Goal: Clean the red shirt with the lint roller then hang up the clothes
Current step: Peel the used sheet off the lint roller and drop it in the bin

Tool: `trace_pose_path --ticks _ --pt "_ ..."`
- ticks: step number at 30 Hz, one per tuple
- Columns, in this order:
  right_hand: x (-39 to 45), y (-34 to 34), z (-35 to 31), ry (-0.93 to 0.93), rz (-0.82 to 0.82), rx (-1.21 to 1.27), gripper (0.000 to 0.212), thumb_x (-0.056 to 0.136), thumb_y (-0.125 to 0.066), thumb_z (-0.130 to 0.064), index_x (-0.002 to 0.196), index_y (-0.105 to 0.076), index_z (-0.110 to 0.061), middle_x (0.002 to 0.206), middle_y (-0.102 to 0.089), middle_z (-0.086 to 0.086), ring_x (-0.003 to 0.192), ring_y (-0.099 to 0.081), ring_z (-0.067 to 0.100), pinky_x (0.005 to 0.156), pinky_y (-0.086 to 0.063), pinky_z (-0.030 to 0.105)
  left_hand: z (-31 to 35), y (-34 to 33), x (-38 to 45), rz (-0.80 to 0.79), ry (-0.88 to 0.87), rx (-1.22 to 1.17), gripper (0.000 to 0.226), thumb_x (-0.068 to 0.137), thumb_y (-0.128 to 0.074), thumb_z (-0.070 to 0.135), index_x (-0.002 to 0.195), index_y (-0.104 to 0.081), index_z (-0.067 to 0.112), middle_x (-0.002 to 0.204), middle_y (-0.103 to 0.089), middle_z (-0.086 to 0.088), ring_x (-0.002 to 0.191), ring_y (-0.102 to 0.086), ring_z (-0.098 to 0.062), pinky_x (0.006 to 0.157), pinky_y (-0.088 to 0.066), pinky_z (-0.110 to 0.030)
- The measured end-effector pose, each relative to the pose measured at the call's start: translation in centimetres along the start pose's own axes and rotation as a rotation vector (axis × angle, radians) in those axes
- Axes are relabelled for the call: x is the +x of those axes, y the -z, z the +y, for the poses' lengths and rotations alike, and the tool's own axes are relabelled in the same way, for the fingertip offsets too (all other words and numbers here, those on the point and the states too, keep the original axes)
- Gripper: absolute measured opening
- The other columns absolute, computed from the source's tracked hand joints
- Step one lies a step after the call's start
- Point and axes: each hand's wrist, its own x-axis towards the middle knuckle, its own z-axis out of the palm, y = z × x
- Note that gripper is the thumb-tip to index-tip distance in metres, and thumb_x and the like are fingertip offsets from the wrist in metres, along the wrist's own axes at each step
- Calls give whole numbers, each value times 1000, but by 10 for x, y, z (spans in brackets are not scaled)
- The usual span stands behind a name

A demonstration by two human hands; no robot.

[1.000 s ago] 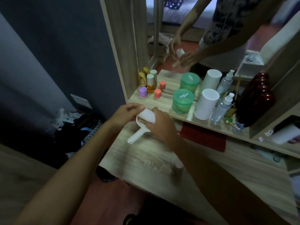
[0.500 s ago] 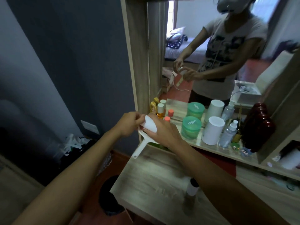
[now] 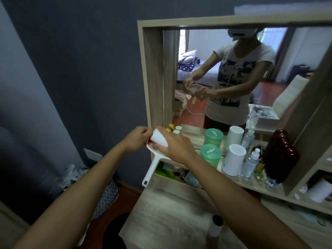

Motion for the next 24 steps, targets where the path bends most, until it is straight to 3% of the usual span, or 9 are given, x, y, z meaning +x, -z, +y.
trace_pose_path --ticks 2,5,9,14,16,20,24 --pt "4 0 -2 -57 -17 75 53 89 -53 -53 135 -31 -38 111 -66 3 90 -63 26 64 -43 33 -2 -1 5 26 -3 22 38 98 -38 27 93 -61 -3 78 -61 -11 70 -55 -21 70 -44 -36" --pt "4 1 -6 -167 -23 277 53 89 -55 -51 136 -33 -38 117 -63 2 92 -56 20 70 -42 32 -1 -2 10 80 -19 26 34 100 -36 29 101 -59 4 82 -58 -4 71 -53 -16 68 -43 -30" --pt "-1 -1 -8 -227 52 365 54 88 -57 -51 137 -34 -41 118 -62 2 97 -57 23 72 -41 32 3 -12 10 149 -31 -136 38 100 -37 34 101 -55 1 85 -55 -5 74 -53 -16 70 -44 -31" --pt "-16 -2 -8 -311 76 504 51 83 -59 -50 127 -34 -50 113 -59 0 90 -61 23 70 -55 42 -4 -34 13 18 51 -387 41 101 -35 36 80 -55 7 61 -50 -5 56 -47 -17 58 -42 -31" --pt "-20 8 -9 -318 132 616 50 83 -59 -49 127 -36 -48 108 -58 -1 83 -63 22 65 -58 43 -14 -36 11 68 172 -526 40 101 -37 34 72 -53 11 54 -42 -1 50 -39 -15 52 -38 -27" --pt "-13 42 -11 -431 198 1046 38 92 -61 -33 127 -46 -30 81 -59 7 54 -56 20 41 -48 29 -41 -34 4 223 343 -592 43 95 -50 42 63 -45 15 44 -40 2 39 -40 -12 48 -37 -24" --pt "-7 39 -10 -696 146 1594 29 93 -58 -31 116 -49 -17 68 -52 7 45 -49 16 37 -39 20 -59 -61 0 221 493 -736 39 99 -46 30 65 -48 12 40 -48 2 36 -50 -9 47 -47 -25"
